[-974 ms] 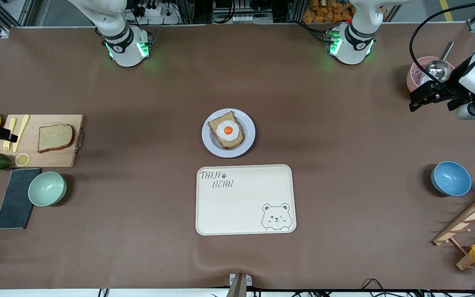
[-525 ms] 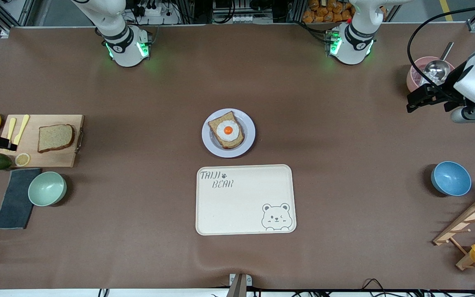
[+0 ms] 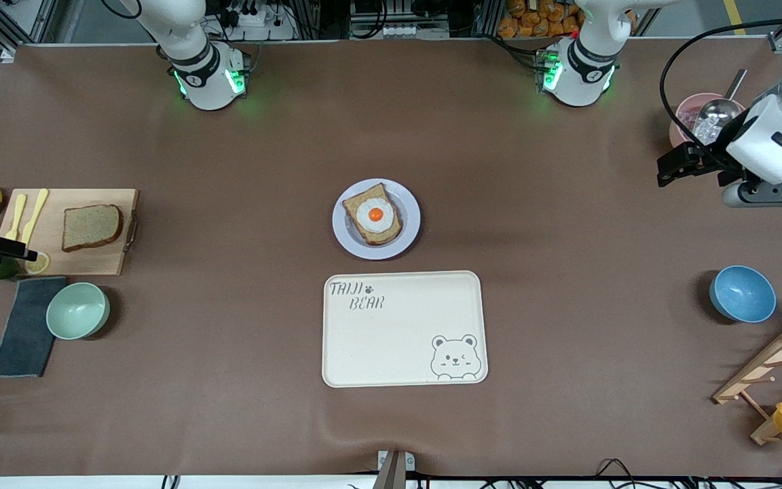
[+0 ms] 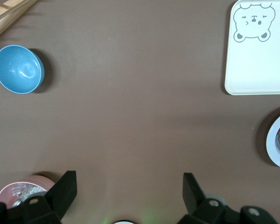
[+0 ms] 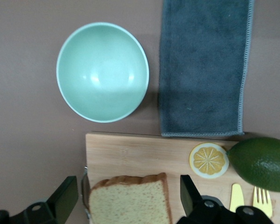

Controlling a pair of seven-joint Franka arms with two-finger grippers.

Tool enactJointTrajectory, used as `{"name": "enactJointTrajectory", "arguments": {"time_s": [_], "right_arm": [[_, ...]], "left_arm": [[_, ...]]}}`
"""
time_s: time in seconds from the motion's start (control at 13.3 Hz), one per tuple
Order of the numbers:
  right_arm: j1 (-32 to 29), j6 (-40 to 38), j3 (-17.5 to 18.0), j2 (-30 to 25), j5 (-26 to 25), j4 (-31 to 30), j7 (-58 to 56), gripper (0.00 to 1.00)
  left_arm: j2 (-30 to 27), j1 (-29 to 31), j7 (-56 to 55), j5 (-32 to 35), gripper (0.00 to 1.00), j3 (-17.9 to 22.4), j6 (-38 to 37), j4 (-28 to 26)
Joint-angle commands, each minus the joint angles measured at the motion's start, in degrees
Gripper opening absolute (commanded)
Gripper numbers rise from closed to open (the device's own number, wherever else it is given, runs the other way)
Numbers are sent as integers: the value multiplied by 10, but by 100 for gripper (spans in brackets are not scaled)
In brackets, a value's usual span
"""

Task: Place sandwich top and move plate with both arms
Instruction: 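Lower the right gripper and grasp the bread slice's crust edge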

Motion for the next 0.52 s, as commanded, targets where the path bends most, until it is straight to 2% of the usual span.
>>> {"name": "enactJointTrajectory", "arguments": {"time_s": [0.0,0.22,0.45], "right_arm": [[-26,3,10,22,13,6,-68,94],[-40,1,10,36,13,5,-93,85],[-63,12,10,66,13,-2,-120,85]], "left_arm": [[-4,1,-4,-3,100,-8,10,-8],[-4,2,-4,-3,100,-8,13,-10],[-7,3,-4,-4,100,-9,18,-17]]}}
